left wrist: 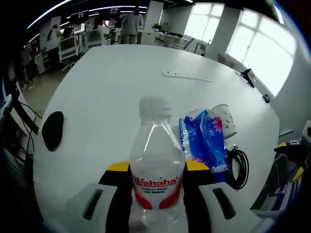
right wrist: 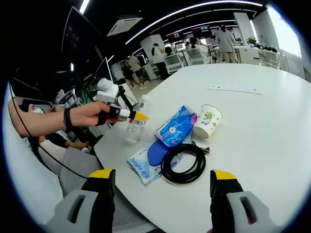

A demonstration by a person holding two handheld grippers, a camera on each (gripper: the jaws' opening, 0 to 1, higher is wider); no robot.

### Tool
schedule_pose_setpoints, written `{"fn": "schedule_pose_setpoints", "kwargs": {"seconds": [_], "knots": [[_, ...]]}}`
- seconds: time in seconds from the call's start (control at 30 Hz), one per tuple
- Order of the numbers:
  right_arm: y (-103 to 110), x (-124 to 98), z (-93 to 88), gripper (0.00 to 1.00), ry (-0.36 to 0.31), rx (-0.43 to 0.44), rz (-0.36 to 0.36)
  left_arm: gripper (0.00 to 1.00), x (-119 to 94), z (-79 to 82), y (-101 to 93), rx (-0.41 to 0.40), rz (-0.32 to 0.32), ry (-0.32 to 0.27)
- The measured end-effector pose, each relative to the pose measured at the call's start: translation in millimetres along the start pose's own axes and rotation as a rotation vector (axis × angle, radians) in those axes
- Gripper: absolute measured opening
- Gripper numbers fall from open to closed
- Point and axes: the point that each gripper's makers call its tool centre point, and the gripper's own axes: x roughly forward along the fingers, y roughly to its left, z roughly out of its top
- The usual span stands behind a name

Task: Arrange the tabletop items into an orderly group along one side of the table until the central work area is clear of visible clutter.

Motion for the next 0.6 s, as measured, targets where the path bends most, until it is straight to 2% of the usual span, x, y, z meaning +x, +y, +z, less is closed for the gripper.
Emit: {"fn": "schedule_pose_setpoints", "kwargs": {"seconds": [0.3,0.6], "knots": [[3.9,1.6,-0.9,0.82,-0.003,-0.005,0.008,0.39,-13.8,-9.2,11.4,0.014,0.006,-0.019],[5.5,3.1,-2.6,0.82,-0.005,-0.005,0.014,0.39,-31.7,-14.8,3.4,0.04,0.016,-0.049]]}}
